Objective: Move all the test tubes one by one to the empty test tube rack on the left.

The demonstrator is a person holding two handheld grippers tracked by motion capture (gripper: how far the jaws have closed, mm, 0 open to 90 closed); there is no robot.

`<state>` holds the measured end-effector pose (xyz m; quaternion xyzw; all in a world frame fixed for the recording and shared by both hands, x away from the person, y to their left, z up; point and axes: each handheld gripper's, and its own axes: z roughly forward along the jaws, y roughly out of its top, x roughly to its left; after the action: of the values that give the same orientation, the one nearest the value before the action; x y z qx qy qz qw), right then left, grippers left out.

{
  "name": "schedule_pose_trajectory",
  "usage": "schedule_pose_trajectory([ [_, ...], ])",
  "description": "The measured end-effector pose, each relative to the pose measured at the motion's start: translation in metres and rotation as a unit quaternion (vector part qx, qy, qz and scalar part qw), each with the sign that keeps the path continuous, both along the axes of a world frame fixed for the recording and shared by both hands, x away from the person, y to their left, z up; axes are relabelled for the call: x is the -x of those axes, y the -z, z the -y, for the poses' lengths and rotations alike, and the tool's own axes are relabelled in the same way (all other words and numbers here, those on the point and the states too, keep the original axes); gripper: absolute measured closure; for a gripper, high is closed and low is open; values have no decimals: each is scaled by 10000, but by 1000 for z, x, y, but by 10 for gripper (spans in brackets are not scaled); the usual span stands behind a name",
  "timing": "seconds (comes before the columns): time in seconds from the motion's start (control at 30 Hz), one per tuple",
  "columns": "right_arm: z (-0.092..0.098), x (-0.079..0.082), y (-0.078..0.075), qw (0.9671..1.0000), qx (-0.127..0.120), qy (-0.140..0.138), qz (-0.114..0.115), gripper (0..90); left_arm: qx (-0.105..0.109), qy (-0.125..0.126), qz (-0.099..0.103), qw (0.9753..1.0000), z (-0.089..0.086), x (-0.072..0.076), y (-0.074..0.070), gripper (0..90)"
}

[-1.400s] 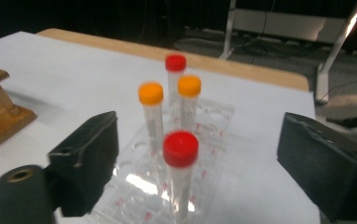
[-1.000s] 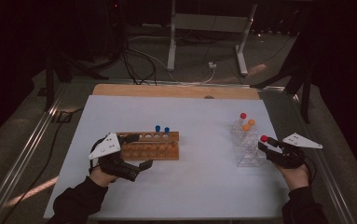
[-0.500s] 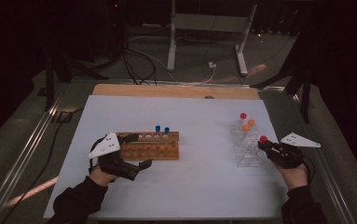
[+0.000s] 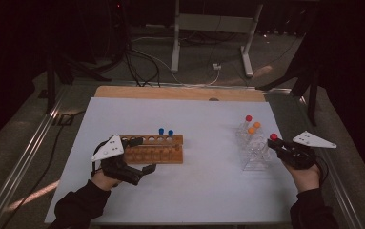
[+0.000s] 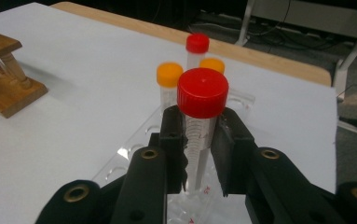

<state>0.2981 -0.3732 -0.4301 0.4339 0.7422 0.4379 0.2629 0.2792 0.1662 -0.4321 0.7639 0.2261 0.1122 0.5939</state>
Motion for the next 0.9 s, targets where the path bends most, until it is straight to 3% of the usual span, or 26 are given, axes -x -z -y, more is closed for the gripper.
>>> schedule_pose_trajectory([
  [0.27,0,9,-22,9997,28,-8,256,752,-71,58,17,10000,1,0,0,6],
  [0.43,-5,16,-38,9987,-88,-128,490,752,-61,47,15,10000,2,1,-2,5],
  [0.67,-33,20,-49,9962,-135,-640,576,752,-85,69,43,9999,6,3,-5,6],
  [0.73,-42,18,-49,9949,-227,-832,517,752,-150,91,43,9998,8,4,-6,6],
  [0.9,-68,14,-41,9918,-176,-1214,368,752,-124,175,-8,9998,11,4,-8,6],
])
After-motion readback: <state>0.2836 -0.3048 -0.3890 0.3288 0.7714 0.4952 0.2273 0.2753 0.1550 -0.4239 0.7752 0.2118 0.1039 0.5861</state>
